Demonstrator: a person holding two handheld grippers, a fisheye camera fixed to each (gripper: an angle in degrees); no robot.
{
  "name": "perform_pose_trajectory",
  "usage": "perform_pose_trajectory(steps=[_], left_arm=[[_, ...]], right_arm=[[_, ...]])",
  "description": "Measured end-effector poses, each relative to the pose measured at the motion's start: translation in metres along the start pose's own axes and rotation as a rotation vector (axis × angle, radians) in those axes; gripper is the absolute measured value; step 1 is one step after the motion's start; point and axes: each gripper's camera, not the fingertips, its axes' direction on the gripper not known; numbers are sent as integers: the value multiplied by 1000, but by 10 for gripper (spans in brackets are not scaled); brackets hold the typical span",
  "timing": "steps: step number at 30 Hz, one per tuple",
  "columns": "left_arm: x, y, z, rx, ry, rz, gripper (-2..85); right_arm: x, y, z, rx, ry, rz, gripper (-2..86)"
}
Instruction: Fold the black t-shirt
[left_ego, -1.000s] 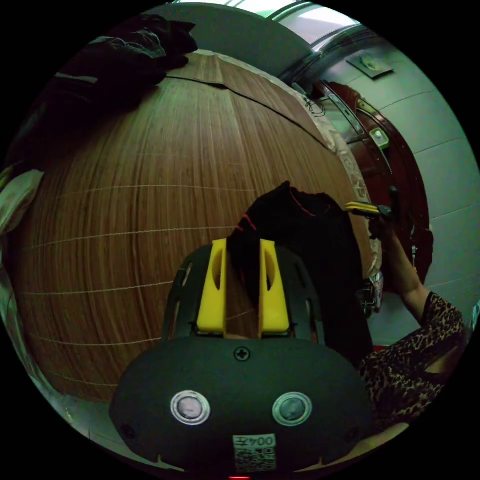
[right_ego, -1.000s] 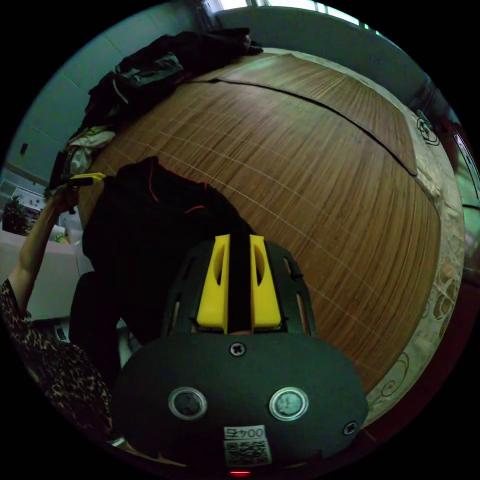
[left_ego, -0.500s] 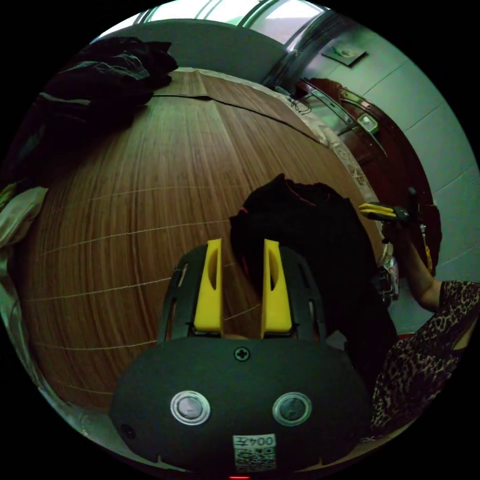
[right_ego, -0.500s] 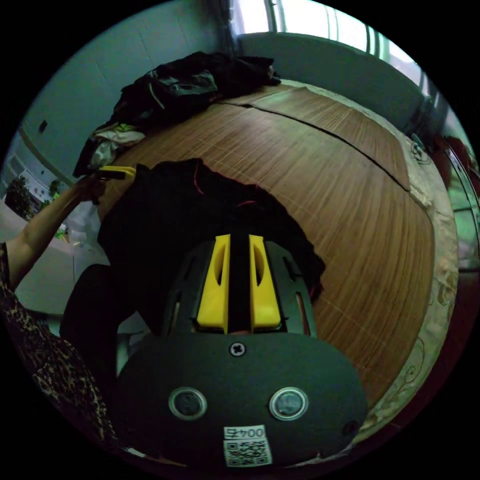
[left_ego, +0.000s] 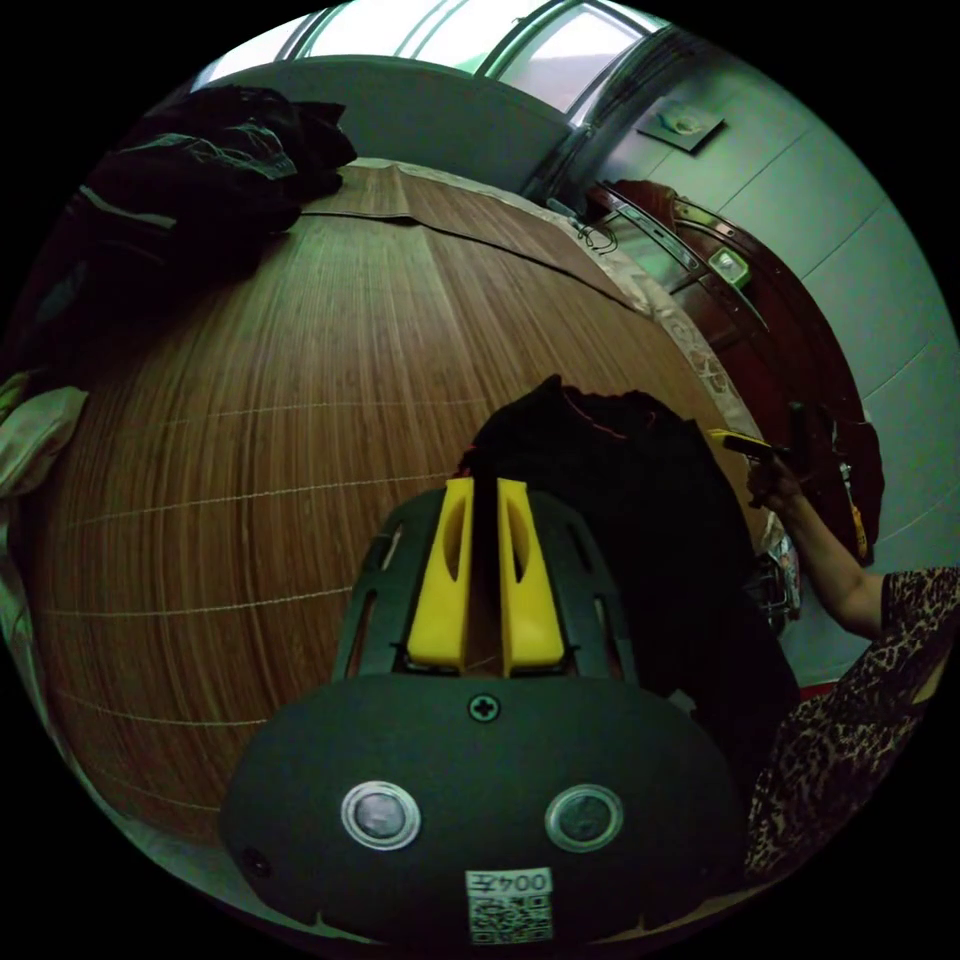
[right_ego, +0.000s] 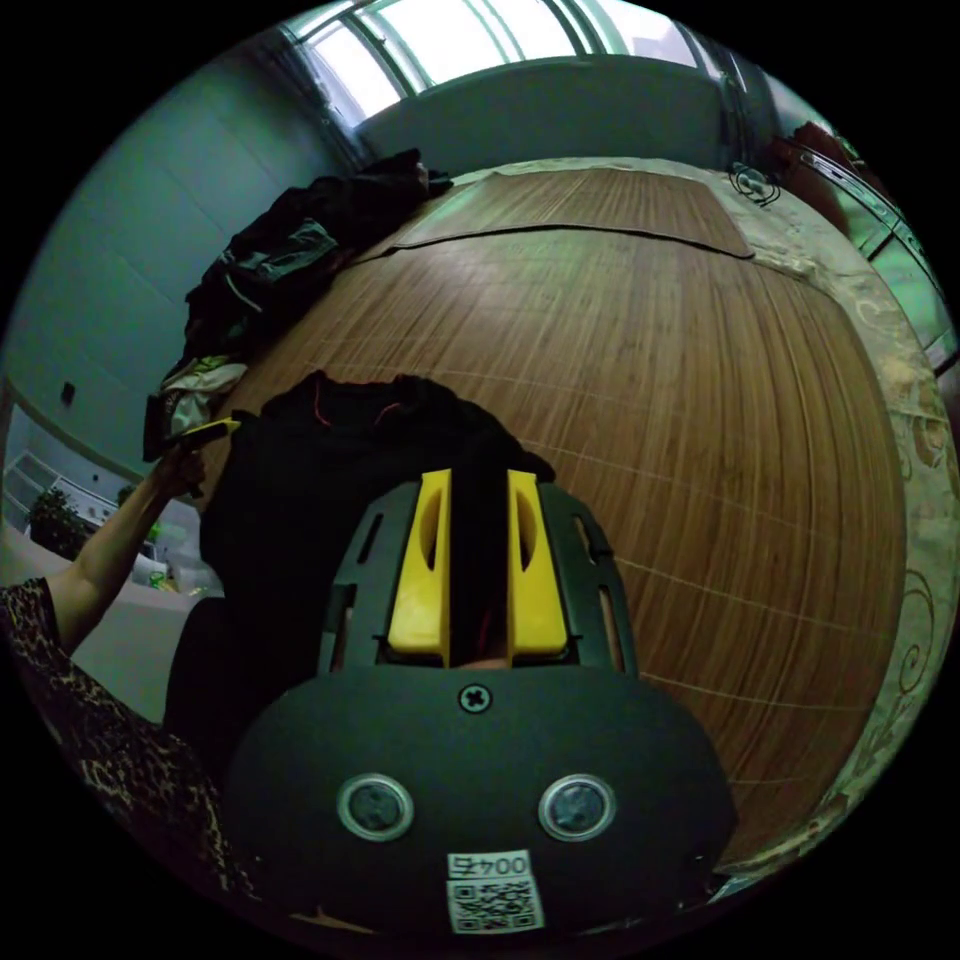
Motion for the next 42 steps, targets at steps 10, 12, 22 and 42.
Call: perform_pose_trajectory(steps=[10,12,22,42], left_arm=[[29,14,0,-12,-54,56,23],[35,17,0,-11,-55,79,25],[70,39,-6,18,-98,119,20],[155,98,-41,178,-172,125,16]], right_arm=[[15,6,27,-81,-44,69,89],[10,5,36,-125,14,56,89],[-6,19,39,-66,69,25,13],[-81,50,50,-4,389,-220,5]])
